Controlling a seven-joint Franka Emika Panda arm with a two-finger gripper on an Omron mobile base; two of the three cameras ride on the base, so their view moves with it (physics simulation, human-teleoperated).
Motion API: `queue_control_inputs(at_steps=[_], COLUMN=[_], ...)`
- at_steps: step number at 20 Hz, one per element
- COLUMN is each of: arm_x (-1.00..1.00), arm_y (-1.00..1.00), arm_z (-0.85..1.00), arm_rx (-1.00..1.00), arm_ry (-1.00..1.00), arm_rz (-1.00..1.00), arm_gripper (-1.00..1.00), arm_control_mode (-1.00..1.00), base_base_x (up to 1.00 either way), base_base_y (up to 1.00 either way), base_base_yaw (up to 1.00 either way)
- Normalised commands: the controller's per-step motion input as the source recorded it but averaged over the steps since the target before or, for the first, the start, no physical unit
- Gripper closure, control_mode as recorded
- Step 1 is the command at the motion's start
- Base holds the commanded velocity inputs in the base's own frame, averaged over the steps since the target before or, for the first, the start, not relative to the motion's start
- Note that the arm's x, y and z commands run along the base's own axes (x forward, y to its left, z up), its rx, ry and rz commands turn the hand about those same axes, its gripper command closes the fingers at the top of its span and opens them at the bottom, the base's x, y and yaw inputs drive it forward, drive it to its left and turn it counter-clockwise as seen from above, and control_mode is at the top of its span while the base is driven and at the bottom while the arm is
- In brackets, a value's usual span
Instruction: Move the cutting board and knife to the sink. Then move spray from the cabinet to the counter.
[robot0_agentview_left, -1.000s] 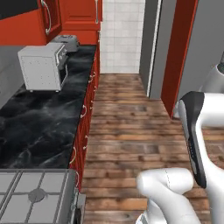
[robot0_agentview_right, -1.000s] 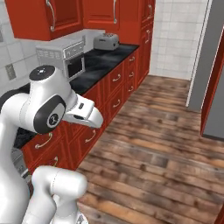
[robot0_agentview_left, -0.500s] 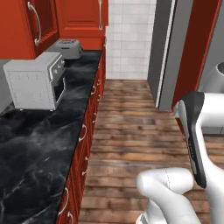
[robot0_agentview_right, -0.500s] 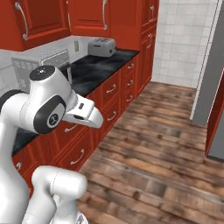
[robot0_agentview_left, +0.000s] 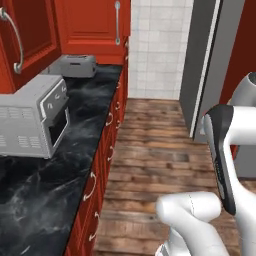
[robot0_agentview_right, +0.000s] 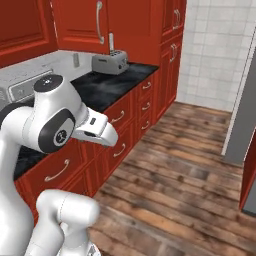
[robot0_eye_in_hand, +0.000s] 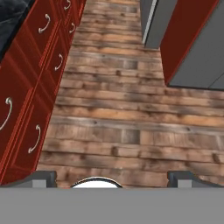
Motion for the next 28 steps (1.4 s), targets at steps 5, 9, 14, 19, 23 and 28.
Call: queue_control_inputs(at_steps=[5, 9, 14, 19, 23, 28], arm_x=[0.0, 0.0, 0.0, 0.0, 0.0, 0.0], arm_y=[0.0, 0.0, 0.0, 0.0, 0.0, 0.0], arm_z=[0.0, 0.0, 0.0, 0.0, 0.0, 0.0], arm_rx=[0.0, 0.0, 0.0, 0.0, 0.0, 0.0], arm_ry=[0.0, 0.0, 0.0, 0.0, 0.0, 0.0], arm_rz=[0.0, 0.0, 0.0, 0.0, 0.0, 0.0], arm_gripper=[-1.0, -1.0, -1.0, -1.0, -1.0, -1.0], arm_control_mode=[1.0, 1.0, 1.0, 1.0, 1.0, 1.0], base_base_x=[0.96, 0.97, 1.0, 1.0, 0.98, 0.89], base_base_y=[-0.24, -0.27, -0.29, -0.29, -0.28, -0.3], base_base_yaw=[0.13, 0.13, 0.13, 0.13, 0.14, 0.19])
